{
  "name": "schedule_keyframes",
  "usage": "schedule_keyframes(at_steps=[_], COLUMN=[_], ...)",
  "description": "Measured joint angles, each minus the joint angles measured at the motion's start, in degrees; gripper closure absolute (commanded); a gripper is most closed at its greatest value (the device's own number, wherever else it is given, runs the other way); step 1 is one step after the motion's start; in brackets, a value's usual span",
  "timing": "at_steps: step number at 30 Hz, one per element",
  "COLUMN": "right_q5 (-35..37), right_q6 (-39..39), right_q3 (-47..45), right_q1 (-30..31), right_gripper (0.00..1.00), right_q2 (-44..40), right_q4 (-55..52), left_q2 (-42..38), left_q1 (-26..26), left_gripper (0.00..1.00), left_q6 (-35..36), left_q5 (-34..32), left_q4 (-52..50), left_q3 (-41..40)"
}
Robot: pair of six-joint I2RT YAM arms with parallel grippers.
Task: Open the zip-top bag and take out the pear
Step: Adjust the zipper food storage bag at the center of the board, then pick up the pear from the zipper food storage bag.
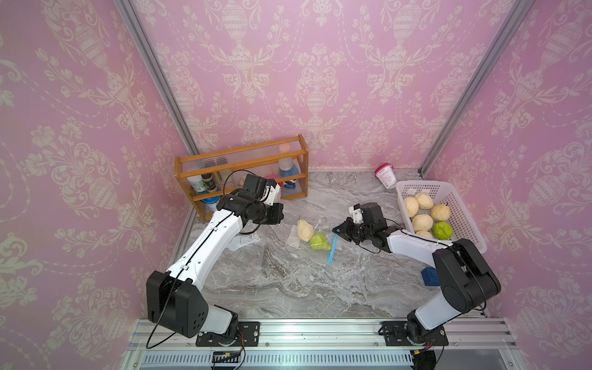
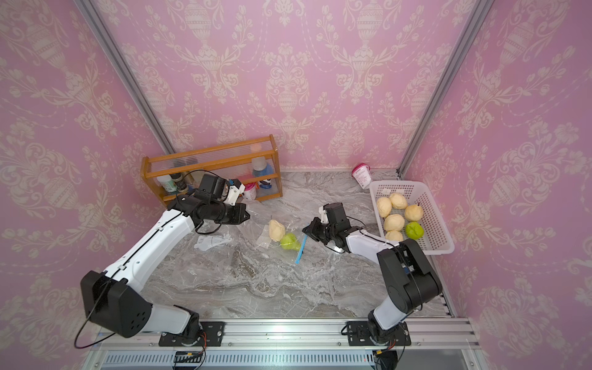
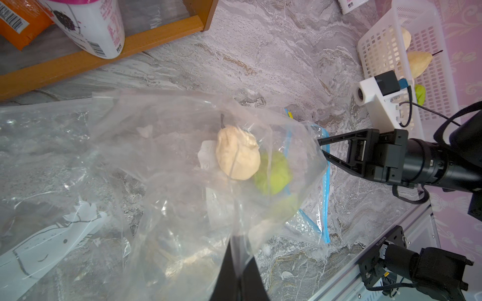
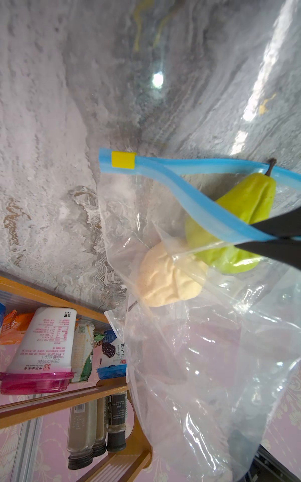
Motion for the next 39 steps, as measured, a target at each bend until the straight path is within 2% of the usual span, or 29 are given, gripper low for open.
schedule_keyframes(at_steps=[3,6,11,16,22,27,39], right_q5=[0.9,2.4,4.1,4.3,4.3,4.5,8.6], right_q6=[-3.3,-6.7,-13.5,-20.7,-29.5,-36.2,-41.0], right_q3=[1.4,2.1,2.4,1.8,-2.2,-5.1,-4.6], right_q1=[0.0,0.0,0.0,0.2,1.4,2.8,7.8], right_gripper=[0.56,0.55,0.64,0.69,0.69,0.66,0.67], right_q2=[-1.6,-4.8,-10.0,-11.0,-10.8,-10.0,0.9], right_q4=[-4.8,-11.1,-21.0,-26.4,-25.7,-20.1,-10.8], left_q2=[0.0,0.0,0.0,0.0,0.0,0.0,0.1], left_q1=[0.0,0.0,0.0,0.0,0.1,0.1,0.5], left_gripper=[1.00,1.00,1.00,1.00,1.00,1.00,1.00], left_q6=[0.0,0.0,-0.5,-0.7,-0.7,-0.7,-0.6], left_q5=[-2.1,-4.4,-7.0,-8.4,-9.6,-10.3,-10.3], left_q4=[-0.3,-0.8,-1.2,-1.3,-1.1,-1.0,-0.8], left_q3=[-0.3,-1.6,-4.5,-5.8,-7.4,-8.2,-8.7])
